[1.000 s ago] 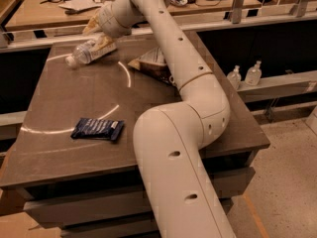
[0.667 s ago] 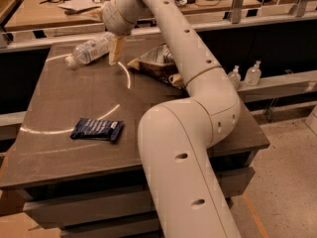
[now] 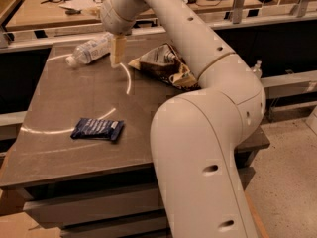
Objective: Move blue plastic bottle near rxbar blueberry
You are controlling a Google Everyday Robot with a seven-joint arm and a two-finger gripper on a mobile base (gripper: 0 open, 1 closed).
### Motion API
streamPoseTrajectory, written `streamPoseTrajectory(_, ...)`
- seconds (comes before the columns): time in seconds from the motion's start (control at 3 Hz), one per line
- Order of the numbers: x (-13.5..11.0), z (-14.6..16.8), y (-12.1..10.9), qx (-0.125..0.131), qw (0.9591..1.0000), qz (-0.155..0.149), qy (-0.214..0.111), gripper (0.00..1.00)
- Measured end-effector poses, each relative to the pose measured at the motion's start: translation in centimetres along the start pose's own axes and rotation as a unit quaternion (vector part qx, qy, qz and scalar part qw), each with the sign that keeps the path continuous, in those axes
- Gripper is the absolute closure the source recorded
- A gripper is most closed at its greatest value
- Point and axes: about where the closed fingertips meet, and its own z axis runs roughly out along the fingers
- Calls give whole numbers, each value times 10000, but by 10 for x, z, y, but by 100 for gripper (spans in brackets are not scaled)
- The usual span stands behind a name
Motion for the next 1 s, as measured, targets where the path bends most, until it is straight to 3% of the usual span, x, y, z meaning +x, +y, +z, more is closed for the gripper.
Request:
streamPoseTrajectory(0.33, -9, 17, -3, 181, 9978, 145, 619, 0)
streamPoseTrajectory(0.67, -13, 38, -1, 284, 9937, 374, 1018, 0)
streamPoseTrajectory(1.0, -19, 54, -1, 348, 9911, 475, 1191, 0)
